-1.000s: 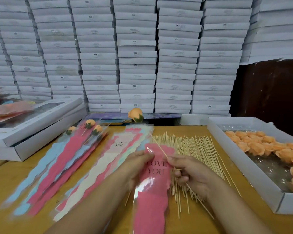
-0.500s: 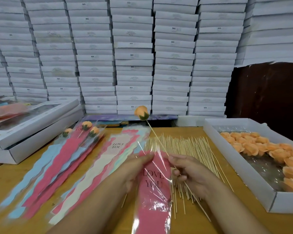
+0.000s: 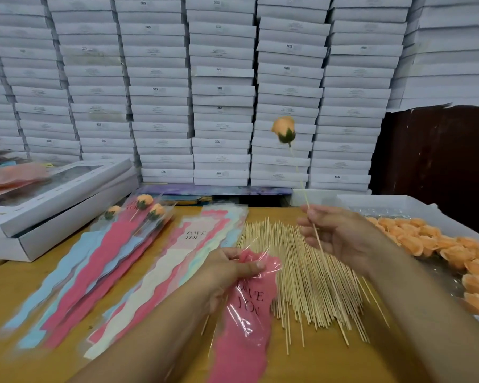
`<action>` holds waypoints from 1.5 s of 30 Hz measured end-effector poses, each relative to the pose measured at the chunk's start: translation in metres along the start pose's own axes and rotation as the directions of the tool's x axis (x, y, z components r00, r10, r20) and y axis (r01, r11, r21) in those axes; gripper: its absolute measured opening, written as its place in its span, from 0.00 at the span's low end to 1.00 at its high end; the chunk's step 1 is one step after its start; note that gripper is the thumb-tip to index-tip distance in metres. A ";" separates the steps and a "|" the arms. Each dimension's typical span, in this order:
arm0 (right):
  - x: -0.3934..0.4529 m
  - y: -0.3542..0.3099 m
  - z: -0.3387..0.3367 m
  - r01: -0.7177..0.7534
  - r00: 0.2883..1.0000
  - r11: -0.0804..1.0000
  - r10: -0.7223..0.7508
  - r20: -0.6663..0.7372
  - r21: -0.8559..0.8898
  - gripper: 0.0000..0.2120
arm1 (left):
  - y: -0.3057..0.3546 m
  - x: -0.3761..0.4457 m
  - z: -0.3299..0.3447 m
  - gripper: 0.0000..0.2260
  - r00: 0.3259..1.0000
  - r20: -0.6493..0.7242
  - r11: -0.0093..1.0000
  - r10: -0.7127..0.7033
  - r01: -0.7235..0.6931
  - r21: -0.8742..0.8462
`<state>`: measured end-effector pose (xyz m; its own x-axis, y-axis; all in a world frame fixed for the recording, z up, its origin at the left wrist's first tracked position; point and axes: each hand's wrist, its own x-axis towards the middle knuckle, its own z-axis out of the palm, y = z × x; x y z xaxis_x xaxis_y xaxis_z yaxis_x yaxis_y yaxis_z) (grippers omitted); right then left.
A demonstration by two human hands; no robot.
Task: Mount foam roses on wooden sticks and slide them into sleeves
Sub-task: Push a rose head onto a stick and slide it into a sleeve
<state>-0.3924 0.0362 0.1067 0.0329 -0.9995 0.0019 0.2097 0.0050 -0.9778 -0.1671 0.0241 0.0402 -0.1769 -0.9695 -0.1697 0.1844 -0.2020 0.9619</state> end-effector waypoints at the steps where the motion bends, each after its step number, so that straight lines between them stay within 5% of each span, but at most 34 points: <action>1: 0.001 -0.009 0.002 0.036 0.999 0.999 -0.036 -0.016 0.016 0.09 | 0.001 -0.002 0.001 0.21 1.000 -0.001 1.000 0.003 -0.003 0.012; 8: 0.015 -0.050 0.032 0.298 0.952 0.925 -0.268 -0.149 0.236 0.04 | -0.002 -0.011 0.007 0.24 0.998 0.067 0.999 0.002 -0.005 0.043; 16: 0.025 -0.045 0.060 0.409 0.906 0.850 -0.334 -0.261 0.332 0.04 | -0.002 -0.019 0.006 0.19 0.981 0.193 0.997 -0.037 0.024 0.070; 20: 0.027 -0.041 0.066 0.388 0.917 0.843 -0.312 -0.250 0.373 0.04 | -0.003 -0.022 0.006 0.13 0.975 0.215 0.997 -0.053 0.040 0.065; 25: 0.026 -0.032 0.072 0.356 0.932 0.850 -0.294 -0.211 0.388 0.04 | -0.003 -0.024 0.008 0.20 0.977 0.208 0.998 -0.056 0.046 0.052; 36: 0.024 -0.010 0.076 0.277 0.961 0.862 -0.240 -0.138 0.426 0.04 | -0.004 -0.025 0.013 0.17 0.975 0.219 0.998 -0.048 0.039 0.045; 45: 0.022 0.001 0.071 0.229 0.973 0.895 -0.199 -0.118 0.383 0.04 | -0.001 -0.029 0.006 0.06 0.967 0.236 0.995 -0.092 0.082 0.053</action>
<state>-0.3219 0.0162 0.1206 -0.1250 -0.9773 0.1713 0.5698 -0.2120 -0.7939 -0.1682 0.0531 0.0456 -0.4166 -0.8863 -0.2022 0.1181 -0.2733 0.9546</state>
